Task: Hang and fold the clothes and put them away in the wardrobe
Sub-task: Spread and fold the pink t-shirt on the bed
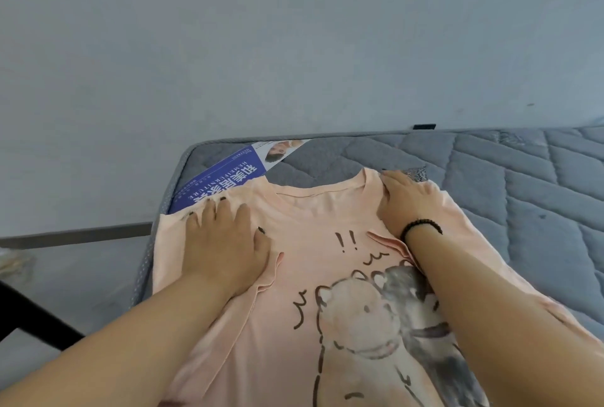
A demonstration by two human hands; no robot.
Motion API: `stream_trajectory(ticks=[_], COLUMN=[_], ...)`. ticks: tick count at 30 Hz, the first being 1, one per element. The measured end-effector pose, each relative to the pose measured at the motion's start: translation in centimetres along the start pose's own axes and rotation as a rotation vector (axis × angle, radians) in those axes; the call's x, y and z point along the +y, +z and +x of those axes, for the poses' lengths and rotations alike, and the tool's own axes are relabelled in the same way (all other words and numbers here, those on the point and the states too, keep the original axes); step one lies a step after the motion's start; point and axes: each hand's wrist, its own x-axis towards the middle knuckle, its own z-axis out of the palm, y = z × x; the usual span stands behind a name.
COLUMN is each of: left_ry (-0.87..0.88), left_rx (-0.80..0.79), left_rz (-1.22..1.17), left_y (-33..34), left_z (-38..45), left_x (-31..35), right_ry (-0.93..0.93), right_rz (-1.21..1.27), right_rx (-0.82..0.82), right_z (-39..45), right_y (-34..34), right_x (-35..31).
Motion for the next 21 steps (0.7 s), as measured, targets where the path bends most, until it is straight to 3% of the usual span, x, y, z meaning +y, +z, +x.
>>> stream_trajectory(ticks=[3, 7, 15, 18, 21], left_ry=[0.092, 0.032, 0.039, 0.005, 0.188], left_rx=[0.037, 0.111, 0.271, 0.235, 0.283], left_rz=[0.060, -0.071, -0.264, -0.400, -0.375], left_y=[-0.4, 0.7, 1.4, 0.5, 0.8], left_z=[2.1, 4.4, 4.3, 3.2, 1.7], left_x=[0.5, 0.3, 0.0, 0.0, -0.3], right_ry=[0.003, -0.010, -0.087, -0.096, -0.106], right_rz=[0.003, -0.074, 0.005, -0.054, -0.145], right_rx=[0.023, -0.034, 0.187, 0.271, 0.284], right_z=[0.1, 0.7, 0.3, -1.2, -3.3], right_y=[0.3, 0.8, 1.4, 1.2, -0.5], right_x=[-0.6, -0.2, 0.0, 0.1, -0.3])
